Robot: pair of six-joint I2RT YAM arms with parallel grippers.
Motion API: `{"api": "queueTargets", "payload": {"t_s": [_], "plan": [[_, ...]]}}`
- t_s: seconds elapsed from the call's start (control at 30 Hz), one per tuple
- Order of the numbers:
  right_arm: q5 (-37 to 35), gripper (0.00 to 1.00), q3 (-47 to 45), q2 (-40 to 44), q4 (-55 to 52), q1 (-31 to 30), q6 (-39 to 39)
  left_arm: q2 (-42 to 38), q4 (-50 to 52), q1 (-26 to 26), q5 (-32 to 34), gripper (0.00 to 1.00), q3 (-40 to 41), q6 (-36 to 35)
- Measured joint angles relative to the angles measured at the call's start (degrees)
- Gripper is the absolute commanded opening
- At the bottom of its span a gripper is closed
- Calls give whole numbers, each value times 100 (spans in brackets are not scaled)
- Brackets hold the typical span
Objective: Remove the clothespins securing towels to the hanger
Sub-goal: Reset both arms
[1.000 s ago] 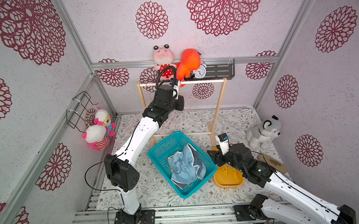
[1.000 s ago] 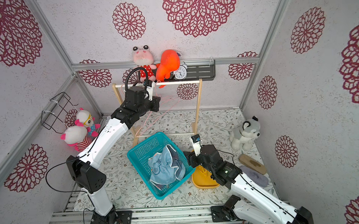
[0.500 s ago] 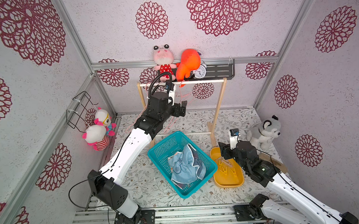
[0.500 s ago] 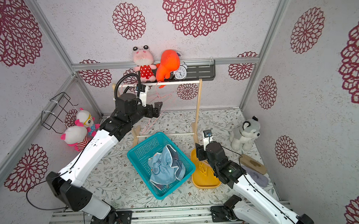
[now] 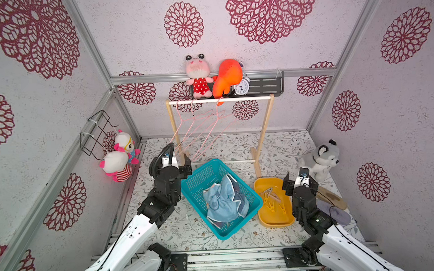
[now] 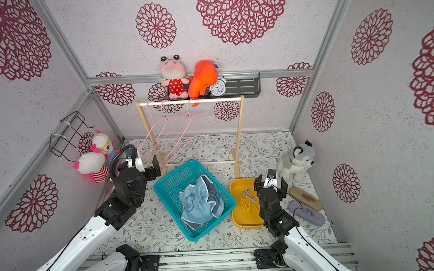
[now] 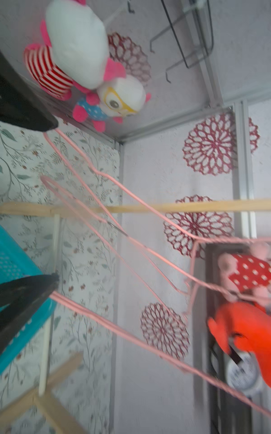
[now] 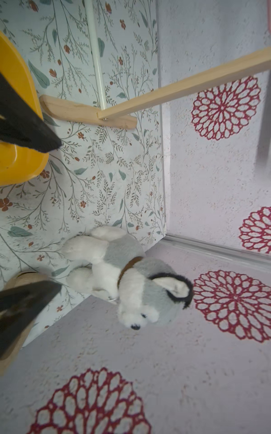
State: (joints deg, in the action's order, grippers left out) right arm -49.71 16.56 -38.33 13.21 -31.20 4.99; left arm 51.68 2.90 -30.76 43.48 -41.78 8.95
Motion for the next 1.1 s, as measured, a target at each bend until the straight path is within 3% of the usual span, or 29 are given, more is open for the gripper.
{"api": "queueTargets", "payload": {"t_s": [0.13,0.3,0.43,0.73,1.1], "plan": [[-321,99,-636,-245,914,186,-251,-214,-483,529,459,98,1086,122],[-385,99,-1071,-573,1593,782,-138,-457,-1080,1552,472,98,1810,413],[-83,99,-1355,-868,2149,1419,76,-269,-1648,2020,304,98,2179,457],[638,99,-1388,-2026,3403,2033,140,1342,-3246,2774,-514,98,2562,278],[2048,99,-826,-3716,4885,2970,66,3440,-4802,3386,-2063,98,1816,-170]]}}
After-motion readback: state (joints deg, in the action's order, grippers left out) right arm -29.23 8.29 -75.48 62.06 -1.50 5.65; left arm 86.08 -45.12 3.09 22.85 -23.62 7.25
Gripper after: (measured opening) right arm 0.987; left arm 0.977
